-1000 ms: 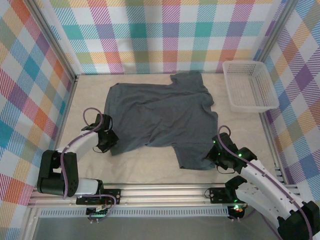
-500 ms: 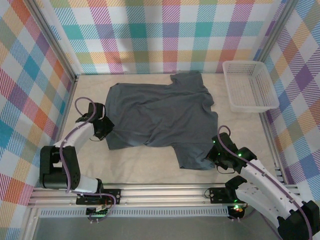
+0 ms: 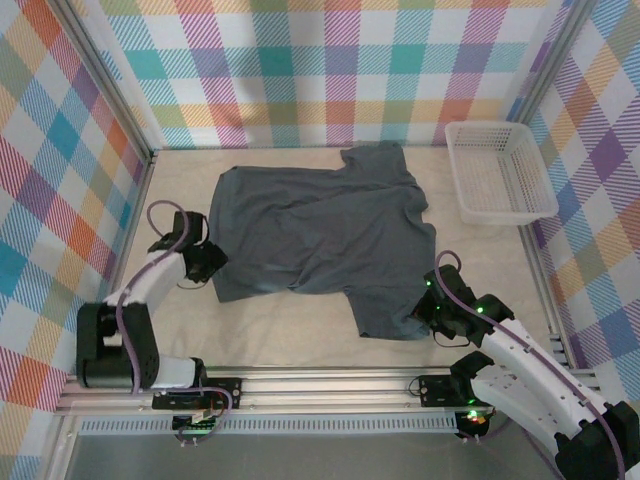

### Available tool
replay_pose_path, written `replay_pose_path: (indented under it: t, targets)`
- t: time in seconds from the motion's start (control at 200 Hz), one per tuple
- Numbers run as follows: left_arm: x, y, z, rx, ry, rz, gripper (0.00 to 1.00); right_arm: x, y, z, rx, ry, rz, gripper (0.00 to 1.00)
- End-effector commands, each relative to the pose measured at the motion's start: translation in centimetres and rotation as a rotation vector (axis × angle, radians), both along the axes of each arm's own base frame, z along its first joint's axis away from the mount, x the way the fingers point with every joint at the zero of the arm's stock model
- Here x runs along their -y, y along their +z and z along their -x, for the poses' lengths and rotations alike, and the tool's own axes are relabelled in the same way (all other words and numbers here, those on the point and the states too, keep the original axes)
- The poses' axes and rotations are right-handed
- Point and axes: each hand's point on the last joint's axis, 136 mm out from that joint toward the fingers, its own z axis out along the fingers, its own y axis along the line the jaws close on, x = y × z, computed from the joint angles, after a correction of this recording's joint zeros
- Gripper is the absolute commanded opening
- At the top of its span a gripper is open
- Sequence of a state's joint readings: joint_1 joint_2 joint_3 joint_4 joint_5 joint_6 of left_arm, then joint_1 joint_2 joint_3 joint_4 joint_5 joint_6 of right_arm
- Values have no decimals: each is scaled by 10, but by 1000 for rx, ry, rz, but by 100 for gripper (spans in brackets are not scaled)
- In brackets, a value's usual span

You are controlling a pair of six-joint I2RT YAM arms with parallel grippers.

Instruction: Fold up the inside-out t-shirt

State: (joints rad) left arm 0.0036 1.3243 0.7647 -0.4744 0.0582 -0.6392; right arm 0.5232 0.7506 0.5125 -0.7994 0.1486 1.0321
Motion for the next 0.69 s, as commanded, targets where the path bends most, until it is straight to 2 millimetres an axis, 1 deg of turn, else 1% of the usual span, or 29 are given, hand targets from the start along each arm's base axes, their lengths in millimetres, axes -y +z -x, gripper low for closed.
replay_pose_path:
  t: [0.0,0.1,0.18,0.38,0.69]
  targets:
    - [-2,-13,38,-71,18,8,33,-7,9,-8,25,5,-29,0]
    - [6,-21,52,-96,8,53,34,-10,8,-11,17,19,-28,0]
    - [5,-26,55,-103,10,50,35,-13,8,-12,13,28,-29,0]
    - [12,-37,50,-122,-11,87,36,-13,7,-12,12,27,-31,0]
    - [15,-41,48,-120,-13,105,37,-10,7,-9,12,16,-29,0]
